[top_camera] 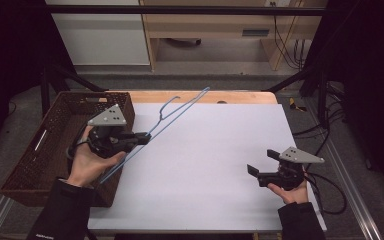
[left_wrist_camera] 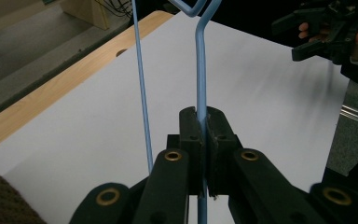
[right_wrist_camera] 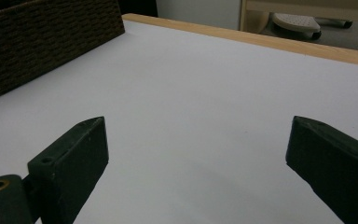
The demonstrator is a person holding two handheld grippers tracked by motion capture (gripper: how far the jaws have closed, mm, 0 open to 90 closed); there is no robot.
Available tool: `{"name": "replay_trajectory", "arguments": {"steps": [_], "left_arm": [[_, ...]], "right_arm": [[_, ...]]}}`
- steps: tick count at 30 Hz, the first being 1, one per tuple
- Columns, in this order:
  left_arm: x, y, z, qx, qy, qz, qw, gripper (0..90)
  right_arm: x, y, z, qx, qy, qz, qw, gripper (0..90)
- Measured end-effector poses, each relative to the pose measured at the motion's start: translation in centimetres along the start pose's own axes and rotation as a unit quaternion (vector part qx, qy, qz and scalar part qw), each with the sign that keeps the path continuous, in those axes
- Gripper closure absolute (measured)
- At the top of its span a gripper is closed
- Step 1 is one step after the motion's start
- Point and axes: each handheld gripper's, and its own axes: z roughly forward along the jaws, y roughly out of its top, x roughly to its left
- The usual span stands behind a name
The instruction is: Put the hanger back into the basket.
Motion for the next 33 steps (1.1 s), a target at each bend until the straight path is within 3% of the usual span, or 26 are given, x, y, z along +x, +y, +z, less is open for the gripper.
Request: {"name": "replay_trajectory", "arguments": {"steps": [13,33], "left_arm": [[3.1,0.3,-3.2,0.004,0.017,-0.006,0.9998,87.2],[8.0,-3.2,-7.6,0.004,0.056,-0.035,0.9978,87.1]], "right_arm": [[0.0,0.0,0.1,-0.001,0.000,0.002,1.0000,6.3],[-0.1,-0.1,0.1,-0.001,0.002,0.004,1.0000,6.5]]}}
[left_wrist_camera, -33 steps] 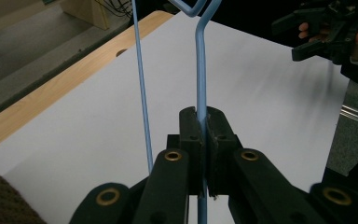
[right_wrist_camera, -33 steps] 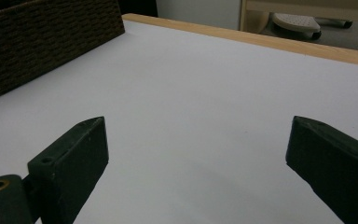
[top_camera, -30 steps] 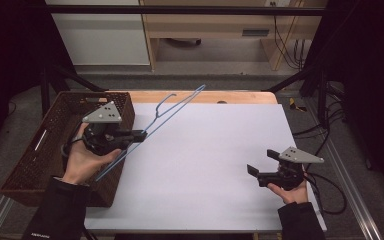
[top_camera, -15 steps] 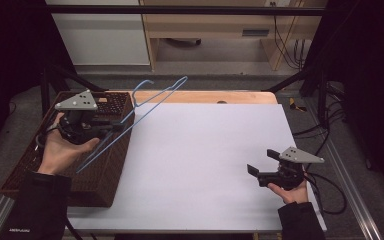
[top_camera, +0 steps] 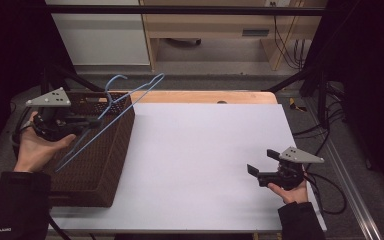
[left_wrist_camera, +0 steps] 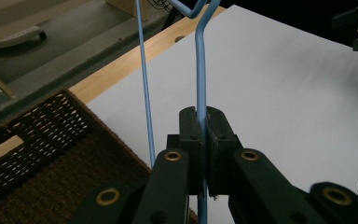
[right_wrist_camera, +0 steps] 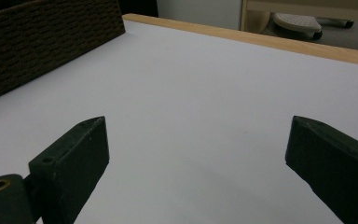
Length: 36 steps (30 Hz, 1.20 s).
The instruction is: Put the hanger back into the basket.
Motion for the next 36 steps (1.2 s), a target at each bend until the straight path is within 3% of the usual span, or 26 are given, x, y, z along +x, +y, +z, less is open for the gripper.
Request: {"name": "replay_trajectory", "arguments": {"steps": [18,36], "left_arm": [[3.9,-3.8,-2.5,0.004,0.034,-0.029,0.9990,87.1],[6.3,-8.8,-1.9,0.056,0.067,-0.054,0.9947,87.1]], "right_arm": [[0.0,0.0,0.0,0.001,-0.002,-0.002,1.0000,6.5],[-0.1,0.0,0.0,0.003,-0.003,-0.002,1.0000,6.5]]}}
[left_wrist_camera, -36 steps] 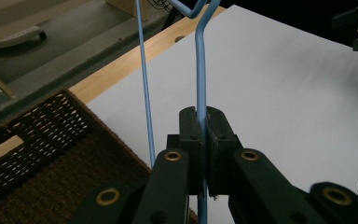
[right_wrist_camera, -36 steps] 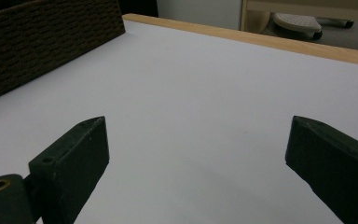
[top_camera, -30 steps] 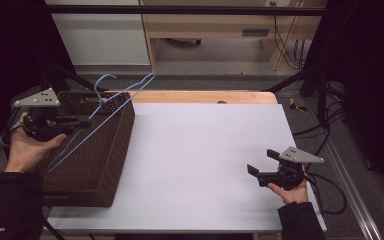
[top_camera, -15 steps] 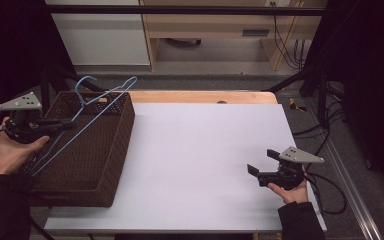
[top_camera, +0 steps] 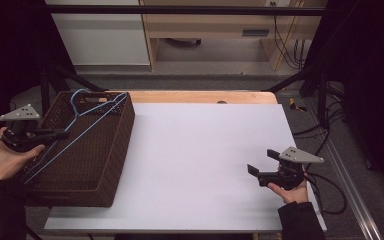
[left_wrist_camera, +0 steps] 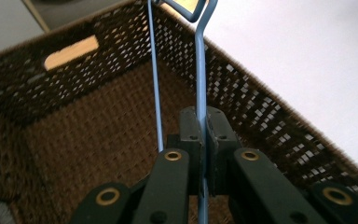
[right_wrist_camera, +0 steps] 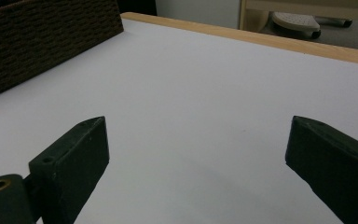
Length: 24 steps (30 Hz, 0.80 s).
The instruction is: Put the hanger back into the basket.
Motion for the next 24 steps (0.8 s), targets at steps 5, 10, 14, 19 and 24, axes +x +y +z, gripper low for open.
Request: {"name": "replay_trajectory", "arguments": {"steps": [5,10,14,19,24], "left_arm": [[0.0,-1.2,1.4,0.022,0.005,-0.002,0.9997,87.0],[-0.2,-2.1,3.2,0.042,0.003,-0.004,0.9991,87.0],[-0.4,-2.7,4.6,0.061,0.006,-0.004,0.9981,86.8],[-0.6,-3.2,5.5,0.078,0.008,-0.008,0.9969,83.3],[-1.1,-2.9,4.4,0.047,0.027,-0.003,0.9985,67.8]], "right_arm": [[0.0,0.0,0.0,0.000,0.000,0.000,1.0000,6.5],[0.0,0.0,0.0,-0.001,0.000,0.001,1.0000,6.5],[0.0,0.0,0.0,-0.001,0.000,0.001,1.0000,6.5],[0.0,0.0,-0.1,-0.001,-0.001,0.000,1.0000,6.5],[0.0,0.1,-0.1,-0.003,-0.001,-0.001,1.0000,6.4]]}}
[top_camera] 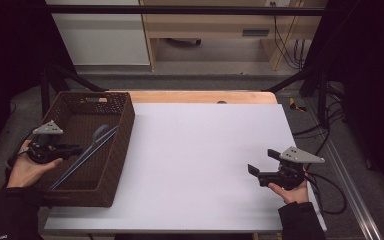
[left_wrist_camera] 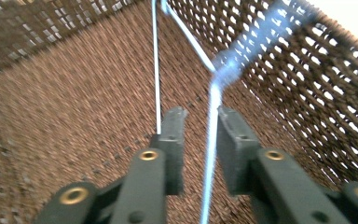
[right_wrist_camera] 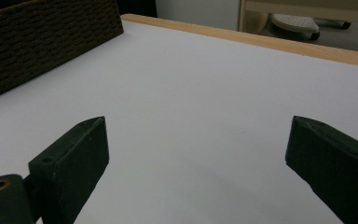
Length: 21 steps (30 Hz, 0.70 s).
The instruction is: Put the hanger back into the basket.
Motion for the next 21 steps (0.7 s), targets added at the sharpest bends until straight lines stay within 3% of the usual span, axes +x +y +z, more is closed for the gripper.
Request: {"name": "replay_trajectory", "arguments": {"steps": [3,6,11,12,15,18,20,21], "left_arm": [[-0.7,0.4,-1.1,-0.045,0.014,0.002,0.9989,59.2],[-1.7,1.0,-2.2,-0.086,0.023,0.001,0.9961,48.7],[-4.1,2.5,-3.2,-0.137,0.013,-0.019,0.9903,33.0],[-4.1,2.5,-3.2,-0.137,0.013,-0.019,0.9903,26.0],[-5.5,3.1,-3.3,-0.149,0.006,-0.023,0.9885,19.8],[-7.5,3.8,-3.1,-0.167,-0.016,-0.018,0.9856,13.4],[-8.7,4.1,-3.0,-0.176,-0.020,-0.009,0.9841,8.6],[-10.0,4.4,-2.6,-0.182,-0.030,-0.002,0.9829,7.5]], "right_arm": [[0.1,0.0,0.0,-0.001,-0.001,0.000,1.0000,6.2],[0.0,0.1,-0.1,-0.003,-0.002,-0.002,1.0000,5.9],[0.1,0.2,-0.3,-0.009,-0.006,0.000,0.9999,4.9],[0.1,0.2,-0.3,-0.010,-0.007,-0.001,0.9999,4.7],[0.1,0.2,-0.4,-0.013,-0.008,-0.001,0.9999,4.5],[0.1,0.3,-0.5,-0.016,-0.007,-0.001,0.9999,4.2],[0.1,0.4,-0.6,-0.019,-0.008,-0.001,0.9998,3.9],[0.1,0.4,-0.6,-0.022,-0.008,0.000,0.9997,3.8]]}}
